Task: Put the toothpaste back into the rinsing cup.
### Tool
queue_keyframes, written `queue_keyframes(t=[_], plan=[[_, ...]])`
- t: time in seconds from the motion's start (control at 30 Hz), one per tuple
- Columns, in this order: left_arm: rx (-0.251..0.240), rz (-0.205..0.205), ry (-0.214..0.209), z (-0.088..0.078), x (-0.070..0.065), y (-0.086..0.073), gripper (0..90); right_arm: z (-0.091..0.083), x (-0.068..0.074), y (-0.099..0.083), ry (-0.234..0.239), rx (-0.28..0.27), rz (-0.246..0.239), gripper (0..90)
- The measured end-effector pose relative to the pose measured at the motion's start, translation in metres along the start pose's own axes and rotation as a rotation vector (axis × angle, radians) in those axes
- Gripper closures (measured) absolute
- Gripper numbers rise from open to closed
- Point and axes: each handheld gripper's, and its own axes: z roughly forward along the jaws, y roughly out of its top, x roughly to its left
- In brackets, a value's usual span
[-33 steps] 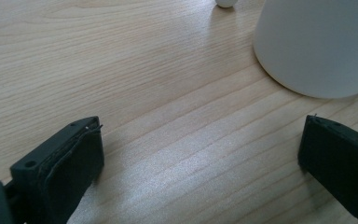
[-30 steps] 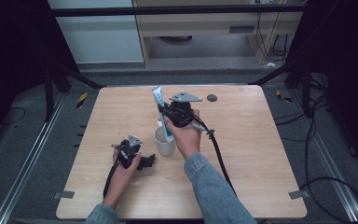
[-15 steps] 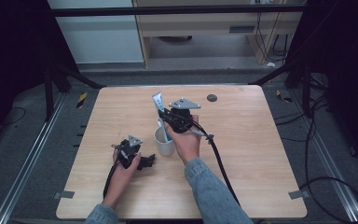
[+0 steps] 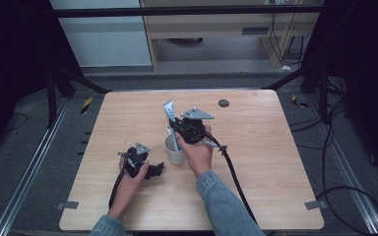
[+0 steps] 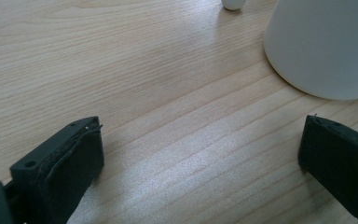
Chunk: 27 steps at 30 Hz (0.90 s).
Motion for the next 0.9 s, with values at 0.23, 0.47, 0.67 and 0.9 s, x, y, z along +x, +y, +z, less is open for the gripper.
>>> queue_keyframes(t=[0.23,0.47,0.67,0.9], plan=[[0.000,0.001,-0.003,0.000,0.000,0.000,0.0,-0.001,0.000,-0.004,-0.005,-0.001,-0.002,78.7],[0.000,0.001,-0.003,0.000,0.000,0.000,0.0,-0.002,-0.001,-0.009,-0.009,0.004,0.003,78.7],[-0.001,0.001,-0.004,0.000,0.000,0.000,0.0,-0.002,-0.001,-0.013,-0.004,0.005,0.008,78.6],[0.002,0.004,-0.005,0.000,0.000,0.000,0.0,-0.003,-0.001,-0.013,-0.005,0.006,0.005,78.6]])
